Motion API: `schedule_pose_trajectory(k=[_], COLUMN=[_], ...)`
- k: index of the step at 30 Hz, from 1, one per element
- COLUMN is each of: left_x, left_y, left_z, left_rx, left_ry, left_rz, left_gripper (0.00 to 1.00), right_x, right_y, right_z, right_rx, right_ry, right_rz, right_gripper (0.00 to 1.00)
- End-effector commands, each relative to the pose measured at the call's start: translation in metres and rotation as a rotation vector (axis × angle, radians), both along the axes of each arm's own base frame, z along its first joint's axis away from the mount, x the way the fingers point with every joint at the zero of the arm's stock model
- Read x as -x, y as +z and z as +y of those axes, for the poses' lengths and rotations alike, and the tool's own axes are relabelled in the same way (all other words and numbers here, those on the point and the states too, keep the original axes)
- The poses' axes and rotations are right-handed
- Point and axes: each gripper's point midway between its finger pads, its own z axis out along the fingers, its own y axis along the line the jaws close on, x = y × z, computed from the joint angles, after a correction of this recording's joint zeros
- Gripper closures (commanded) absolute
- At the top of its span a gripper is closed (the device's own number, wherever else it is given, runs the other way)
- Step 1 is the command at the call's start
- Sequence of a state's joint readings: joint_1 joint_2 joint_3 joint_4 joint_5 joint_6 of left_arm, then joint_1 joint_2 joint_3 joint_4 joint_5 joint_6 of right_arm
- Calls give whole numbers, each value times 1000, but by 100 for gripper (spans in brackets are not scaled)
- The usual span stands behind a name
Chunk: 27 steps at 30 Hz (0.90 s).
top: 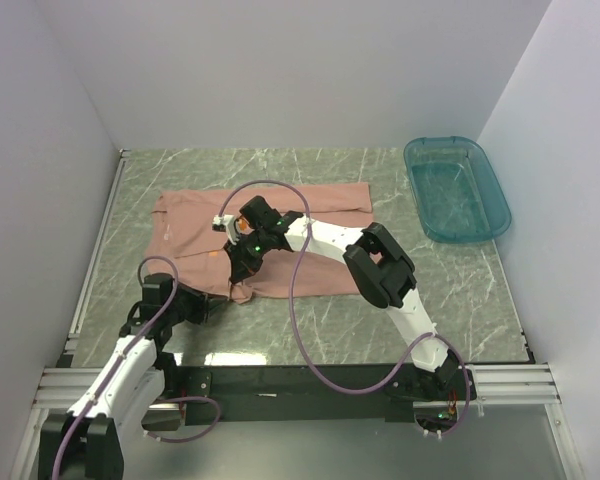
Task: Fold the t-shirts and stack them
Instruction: Fold the tshirt
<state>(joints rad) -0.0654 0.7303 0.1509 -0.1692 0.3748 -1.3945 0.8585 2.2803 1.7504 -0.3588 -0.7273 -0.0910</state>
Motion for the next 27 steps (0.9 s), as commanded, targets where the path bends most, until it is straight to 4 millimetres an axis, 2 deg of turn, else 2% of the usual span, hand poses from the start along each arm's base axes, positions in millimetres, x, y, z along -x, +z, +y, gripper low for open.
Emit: schedule_pose_trajectory(k=[1, 4, 5, 7, 8, 10, 11, 13, 14, 15, 16, 17, 18, 19, 20, 21, 22, 23, 24, 25, 26, 27], left_x=[-5, -2, -7, -3, -7, -4, -7, -3, -4, -3, 0, 1, 1, 2, 4, 5, 6, 8, 11, 13, 16, 18], left_y=[14, 16, 27, 30, 47, 53, 68, 72, 83, 84, 85, 90, 91, 93, 93, 93, 93, 92, 90, 89, 88, 87], left_z=[3, 9, 14, 21, 25, 35, 38, 46, 49, 51, 52, 52, 52, 50, 50, 49, 48, 47, 47, 46, 45, 45], left_rx=[-31, -67, -95, -146, -162, -218, -232, -274, -282, -295, -299, -297, -296, -286, -283, -276, -271, -264, -263, -257, -252, -248], left_ry=[6, 15, 36, 48, 61, 91, 106, 128, 139, 146, 146, 150, 150, 146, 145, 143, 143, 137, 135, 134, 129, 131], left_rz=[-38, -29, -62, -47, -88, -80, -113, -100, -123, -118, -107, -114, -115, -124, -120, -121, -123, -121, -112, -116, -111, -107], left_gripper=[99, 100, 100, 100, 100, 100, 100, 99, 100, 100, 100, 100, 100, 100, 100, 100, 100, 100, 100, 100, 100, 100], right_x=[-10, -9, -8, -8, -8, -8, -8, -7, -3, 0, 9, 11, 14, 23, 24, 27, 29, 28, 29, 26, 25, 22], right_y=[26, 29, 30, 35, 37, 49, 52, 67, 68, 80, 78, 79, 88, 79, 77, 88, 73, 71, 81, 65, 72, 68], right_z=[10, 9, 7, 4, 2, -2, -7, -15, -24, -32, -47, -56, -67, -88, -99, -112, -138, -151, -165, -192, -205, -219], right_rx=[-64, -67, -64, -64, -59, -65, -58, -61, -42, -45, -4, 0, 8, 61, 74, 75, 128, 141, 140, 189, 191, 210], right_ry=[12, 26, 40, 54, 73, 92, 116, 142, 190, 218, 249, 315, 341, 371, 404, 412, 406, 412, 397, 367, 338, 307], right_rz=[-50, -62, -72, -92, -112, -147, -172, -221, -249, -277, -258, -309, -341, -315, -349, -387, -366, -390, -422, -395, -420, -418], right_gripper=[100, 100, 97, 91, 83, 72, 63, 57, 52, 50, 49, 48, 48, 46, 46, 46, 46, 46, 46, 46, 46, 46])
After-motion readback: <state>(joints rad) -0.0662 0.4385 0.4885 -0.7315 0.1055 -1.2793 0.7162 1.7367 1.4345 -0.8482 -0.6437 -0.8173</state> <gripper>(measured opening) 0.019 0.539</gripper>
